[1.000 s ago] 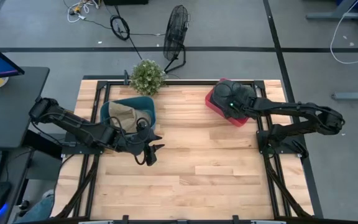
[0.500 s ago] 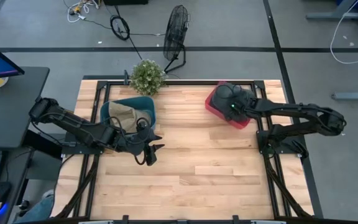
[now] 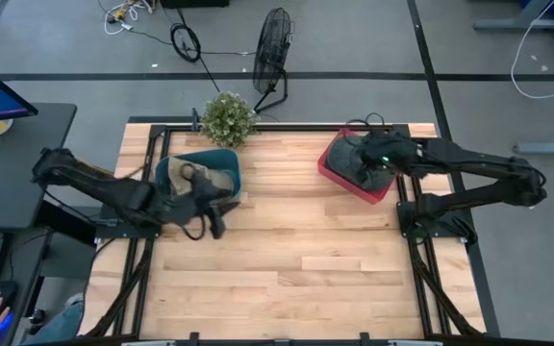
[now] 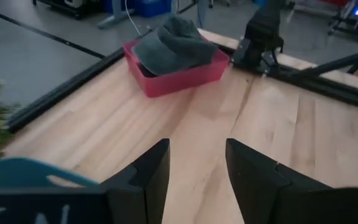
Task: Pick & Place hat
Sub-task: Return to Home Position
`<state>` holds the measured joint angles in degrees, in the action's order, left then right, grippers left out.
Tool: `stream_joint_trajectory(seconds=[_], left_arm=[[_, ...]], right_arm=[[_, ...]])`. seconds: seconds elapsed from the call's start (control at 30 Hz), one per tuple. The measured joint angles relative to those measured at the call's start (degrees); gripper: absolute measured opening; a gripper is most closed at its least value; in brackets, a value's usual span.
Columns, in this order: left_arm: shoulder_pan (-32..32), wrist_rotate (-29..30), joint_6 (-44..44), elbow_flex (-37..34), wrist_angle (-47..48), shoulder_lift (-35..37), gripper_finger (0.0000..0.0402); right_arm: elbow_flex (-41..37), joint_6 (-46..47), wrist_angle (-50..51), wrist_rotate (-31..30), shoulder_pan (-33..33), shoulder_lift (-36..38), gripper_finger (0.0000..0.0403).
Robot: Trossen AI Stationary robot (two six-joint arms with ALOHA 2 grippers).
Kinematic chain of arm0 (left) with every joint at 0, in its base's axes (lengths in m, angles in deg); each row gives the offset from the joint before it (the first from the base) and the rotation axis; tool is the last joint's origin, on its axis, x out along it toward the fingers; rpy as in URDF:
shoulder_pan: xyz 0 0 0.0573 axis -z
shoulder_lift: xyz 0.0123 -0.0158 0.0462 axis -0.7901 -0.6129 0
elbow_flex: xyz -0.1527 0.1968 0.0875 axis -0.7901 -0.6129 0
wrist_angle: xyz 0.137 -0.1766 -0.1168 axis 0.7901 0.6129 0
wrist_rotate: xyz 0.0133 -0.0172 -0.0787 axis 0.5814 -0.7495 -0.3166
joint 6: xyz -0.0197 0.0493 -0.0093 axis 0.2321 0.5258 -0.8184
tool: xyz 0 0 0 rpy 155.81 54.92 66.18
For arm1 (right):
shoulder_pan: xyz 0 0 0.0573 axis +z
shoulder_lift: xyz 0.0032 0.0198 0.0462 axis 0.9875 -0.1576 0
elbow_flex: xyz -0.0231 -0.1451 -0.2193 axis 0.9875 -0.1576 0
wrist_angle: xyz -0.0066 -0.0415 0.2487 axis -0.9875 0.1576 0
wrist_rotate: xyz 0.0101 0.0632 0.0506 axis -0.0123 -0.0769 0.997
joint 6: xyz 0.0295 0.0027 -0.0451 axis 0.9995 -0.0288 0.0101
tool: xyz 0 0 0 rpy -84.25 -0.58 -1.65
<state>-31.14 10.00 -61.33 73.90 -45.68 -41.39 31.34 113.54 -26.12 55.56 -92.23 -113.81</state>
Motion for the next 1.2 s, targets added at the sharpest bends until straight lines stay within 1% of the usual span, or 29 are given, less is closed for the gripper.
stream_joint_trajectory(seconds=[0.07, 0.2, 0.33, 0.4, 0.47, 0.57, 0.63, 0.67, 0.77, 0.83, 0.9, 1.03, 1.1, 1.2], left_arm=[[1.08, 2.09, -0.36, 0.02, 3.01, 3.47, 0.016], [4.07, 9.69, -1.11, 0.04, 10.01, 8.67, 0.016], [6.64, 14.1, -6.35, -0.29, 17.82, 11.8, 0.016], [7.6, 15.73, -8.17, -2.31, 18.95, 13.33, 0.016], [8.26, 15.89, -10.1, -5.49, 18.66, 14.8, 0.016], [9.13, 15.38, -13.42, -12.23, 14.5, 16.69, 0.0155], [9.37, 13.42, -13.16, -17.7, 7.62, 17.66, 0.0148], [9.22, 11.93, -11.63, -20.25, 2.93, 17.94, 0.0144], [7.78, 6.06, -3.05, -26.45, -12.06, 18.98, 0.0133], [6.11, 3.15, 3.14, -28.32, -18.34, 20.52, 0.0125], [4.36, 2.8, 7.55, -28.57, -19.75, 23.13, 0.012], [1.08, 2.89, 13.39, -28.95, -18.9, 30.02, 0.0113], [-0.07, 2.85, 14.45, -30.27, -18.89, 33.41, 0.0111], [-0.55, 2.84, 13.46, -34.03, -18.77, 37.74, 0.0106]], right_arm=[[-0.13, -0.22, -1.9, -0.06, 3.66, 2.5, 0.0007], [-2.57, -2.74, -4.93, -0.26, 11.08, 6.13, 0.0007], [-8.75, -5.65, -13.53, -0.23, 17.7, 10.73, 0.0007], [-12.91, -8.51, -18.57, 0.7, 20.39, 13.52, 0.0007], [-17.52, -11.01, -24.27, 2.78, 22.44, 16.57, 0.0007], [-24.06, -14.26, -34.15, 7.78, 24.27, 21.27, 0.0006], [-28.18, -16.53, -38.77, 11.01, 24.78, 24.51, 0.0006], [-30.17, -17.62, -40.51, 11.85, 24.77, 26.3, 0.0006], [-34.86, -19.63, -44.5, 13.1, 24.72, 31.96, 0.0007], [-37.35, -20.86, -44.74, 13.25, 24.64, 35.75, 0.0007], [-39.48, -21.02, -45.2, 13.08, 24.61, 39.64, 0.0007], [-44.25, -21.07, -45.7, 13.05, 24.61, 47.43, 0.0007], [-47.0, -20.92, -45.62, 13.03, 24.59, 51.1, 0.0007], [-50.96, -20.63, -45.77, 13.01, 24.59, 56.3, 0.0007]])
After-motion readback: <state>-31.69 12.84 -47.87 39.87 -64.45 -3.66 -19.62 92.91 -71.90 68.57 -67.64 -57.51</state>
